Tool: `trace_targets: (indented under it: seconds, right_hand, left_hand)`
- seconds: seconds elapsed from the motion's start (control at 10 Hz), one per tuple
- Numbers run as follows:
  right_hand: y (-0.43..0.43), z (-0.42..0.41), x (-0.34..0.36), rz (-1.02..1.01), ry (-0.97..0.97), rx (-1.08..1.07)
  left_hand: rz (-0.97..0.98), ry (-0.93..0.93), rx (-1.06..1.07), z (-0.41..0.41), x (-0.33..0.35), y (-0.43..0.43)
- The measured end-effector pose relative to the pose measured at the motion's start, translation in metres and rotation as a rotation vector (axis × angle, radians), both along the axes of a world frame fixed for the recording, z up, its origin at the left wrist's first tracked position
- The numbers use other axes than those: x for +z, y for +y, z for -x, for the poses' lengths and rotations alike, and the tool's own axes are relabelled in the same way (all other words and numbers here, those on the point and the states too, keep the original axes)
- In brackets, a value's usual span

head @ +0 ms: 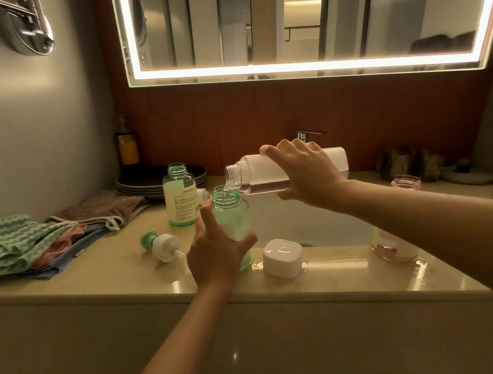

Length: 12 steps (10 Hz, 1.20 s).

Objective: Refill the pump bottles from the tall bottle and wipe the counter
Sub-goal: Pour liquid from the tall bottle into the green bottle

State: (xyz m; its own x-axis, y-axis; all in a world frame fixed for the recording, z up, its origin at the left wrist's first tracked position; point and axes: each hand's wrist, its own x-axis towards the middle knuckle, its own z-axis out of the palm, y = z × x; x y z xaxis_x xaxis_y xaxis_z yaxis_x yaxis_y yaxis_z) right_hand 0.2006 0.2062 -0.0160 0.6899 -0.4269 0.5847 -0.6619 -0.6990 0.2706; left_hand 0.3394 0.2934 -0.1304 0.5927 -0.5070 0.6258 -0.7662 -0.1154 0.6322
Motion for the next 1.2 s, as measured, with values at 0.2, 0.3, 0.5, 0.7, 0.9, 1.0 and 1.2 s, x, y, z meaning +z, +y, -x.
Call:
trace_targets:
  seconds: [0.2, 0.3, 0.5, 0.7, 0.9, 1.0, 1.2]
  right_hand:
    - [-0.0007, -0.0003, 0.0004, 0.006, 0.004, -0.004]
    - [-0.0004, -0.0002, 0.0005, 0.009, 0.009, -0.004]
    - [0.0011, 0.0007, 0.0012, 0.011, 0.015, -0.011]
    - [0.0026, 0.0005, 0.0016, 0.014, 0.019, -0.014]
    - [0.003, 0.0008, 0.0026, 0.015, 0.024, -0.012]
    - [0.0031, 0.0009, 0.0031, 0.014, 0.029, -0.012]
    - [0.0031, 0.0003, 0.0031, 0.014, 0.025, -0.008]
  left_hand:
    - [-0.001, 0.002, -0.003, -0.0002, 0.0004, 0.0006]
    - [-0.003, 0.003, 0.002, -0.0004, -0.0005, -0.0003]
    - [-0.015, 0.01, 0.003, -0.0001, -0.0006, -0.0001]
    - [-0.021, 0.01, 0.01, 0.0008, 0.0006, 0.0012]
    - [-0.012, 0.01, 0.009, 0.0008, 0.0008, 0.0014]
    - [-0.01, 0.012, 0.006, 0.0008, 0.0009, 0.0017]
    - [-0.014, 0.008, 0.012, 0.0005, 0.0001, 0.0015]
